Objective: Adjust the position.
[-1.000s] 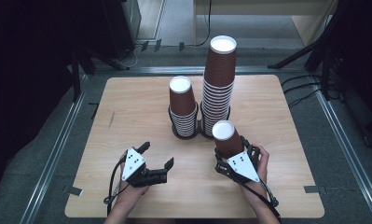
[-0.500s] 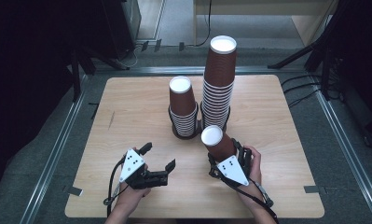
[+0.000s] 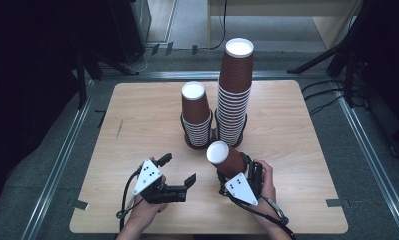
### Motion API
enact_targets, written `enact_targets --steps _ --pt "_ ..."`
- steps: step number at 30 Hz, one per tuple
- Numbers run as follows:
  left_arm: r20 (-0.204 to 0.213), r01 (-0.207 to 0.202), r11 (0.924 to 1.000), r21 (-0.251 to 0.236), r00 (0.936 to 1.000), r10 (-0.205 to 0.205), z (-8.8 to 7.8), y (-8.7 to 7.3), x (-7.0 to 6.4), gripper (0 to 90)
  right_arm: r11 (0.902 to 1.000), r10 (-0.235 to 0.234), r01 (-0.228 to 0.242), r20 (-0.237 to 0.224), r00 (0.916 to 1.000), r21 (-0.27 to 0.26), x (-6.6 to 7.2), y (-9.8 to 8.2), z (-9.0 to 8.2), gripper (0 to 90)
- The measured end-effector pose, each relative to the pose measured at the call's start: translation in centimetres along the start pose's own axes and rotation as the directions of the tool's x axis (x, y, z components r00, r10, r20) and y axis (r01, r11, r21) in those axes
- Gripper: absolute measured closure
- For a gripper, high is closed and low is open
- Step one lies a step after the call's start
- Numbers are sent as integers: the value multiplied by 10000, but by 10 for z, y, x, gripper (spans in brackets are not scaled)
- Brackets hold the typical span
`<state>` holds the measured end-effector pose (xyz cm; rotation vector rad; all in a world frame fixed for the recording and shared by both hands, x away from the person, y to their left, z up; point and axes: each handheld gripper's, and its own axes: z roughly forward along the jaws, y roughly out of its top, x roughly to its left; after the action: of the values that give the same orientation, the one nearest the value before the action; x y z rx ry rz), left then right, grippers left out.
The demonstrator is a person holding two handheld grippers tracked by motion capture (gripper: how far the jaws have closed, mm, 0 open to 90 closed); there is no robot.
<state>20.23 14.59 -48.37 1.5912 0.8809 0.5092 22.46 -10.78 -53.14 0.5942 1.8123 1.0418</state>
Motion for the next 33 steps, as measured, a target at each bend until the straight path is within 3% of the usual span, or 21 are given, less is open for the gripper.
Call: enact_targets --steps 17,33 --pt "775 0 9997 225 9970 -17 8 1 -14 5 9934 -1139 1137 -176 9933 -126 15 3 -2 106" --pt "938 115 9986 512 9955 -162 10 0 -15 46 9701 -2342 2304 -461 9711 -758 27 5 -6 106"
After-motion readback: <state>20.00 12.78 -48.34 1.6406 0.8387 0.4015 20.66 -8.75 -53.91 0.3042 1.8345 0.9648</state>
